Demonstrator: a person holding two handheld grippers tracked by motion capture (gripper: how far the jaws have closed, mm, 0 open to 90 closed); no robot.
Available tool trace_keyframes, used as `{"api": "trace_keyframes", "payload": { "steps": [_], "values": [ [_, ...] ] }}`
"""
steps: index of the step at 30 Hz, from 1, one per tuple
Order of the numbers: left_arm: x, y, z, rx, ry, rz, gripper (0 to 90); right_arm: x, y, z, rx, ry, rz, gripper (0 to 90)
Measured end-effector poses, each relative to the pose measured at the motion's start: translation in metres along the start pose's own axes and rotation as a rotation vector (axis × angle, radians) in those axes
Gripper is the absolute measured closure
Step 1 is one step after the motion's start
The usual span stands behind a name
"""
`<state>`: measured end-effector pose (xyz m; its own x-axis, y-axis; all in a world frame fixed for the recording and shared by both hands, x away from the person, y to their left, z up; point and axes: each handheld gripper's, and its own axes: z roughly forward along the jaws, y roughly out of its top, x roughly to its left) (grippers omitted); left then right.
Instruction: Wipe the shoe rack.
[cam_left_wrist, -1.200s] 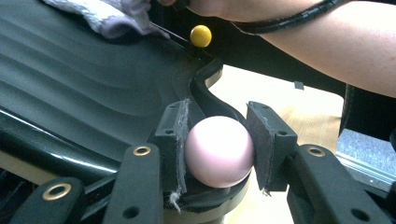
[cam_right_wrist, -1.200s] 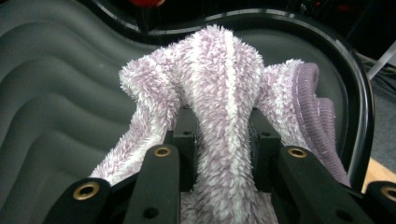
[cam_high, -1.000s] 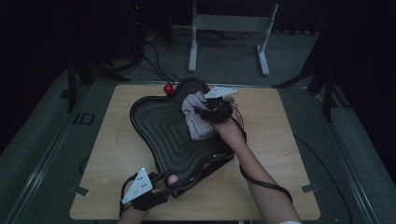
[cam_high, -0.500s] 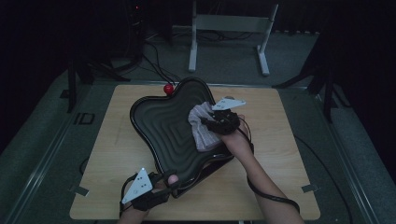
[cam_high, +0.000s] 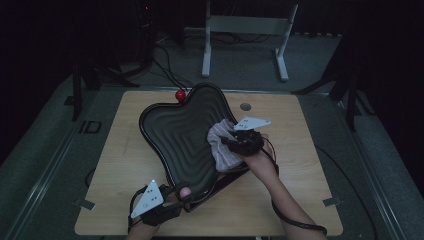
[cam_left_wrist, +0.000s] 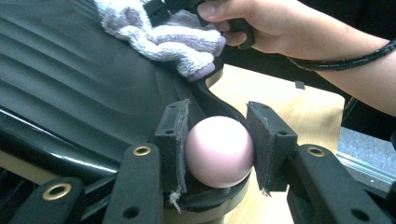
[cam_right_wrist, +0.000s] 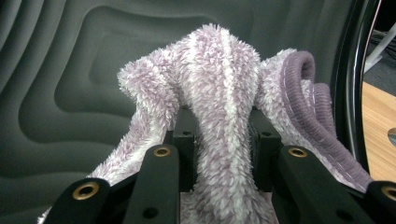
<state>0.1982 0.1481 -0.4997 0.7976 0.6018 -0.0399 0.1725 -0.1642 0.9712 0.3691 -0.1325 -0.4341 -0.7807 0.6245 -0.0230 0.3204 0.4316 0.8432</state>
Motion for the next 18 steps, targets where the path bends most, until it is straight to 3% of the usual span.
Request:
{"api": "trace_keyframes", "payload": {
  "steps": [11,18],
  "values": [
    [0.000,0.000,0.000,-0.001,0.000,-0.002,60.3,0.007,-0.014,-0.008,-0.009,0.001,0.003,70.2],
    [0.000,0.000,0.000,-0.004,-0.002,-0.002,60.3,0.005,0.000,-0.010,-0.039,0.021,0.026,70.3]
  ]
}}
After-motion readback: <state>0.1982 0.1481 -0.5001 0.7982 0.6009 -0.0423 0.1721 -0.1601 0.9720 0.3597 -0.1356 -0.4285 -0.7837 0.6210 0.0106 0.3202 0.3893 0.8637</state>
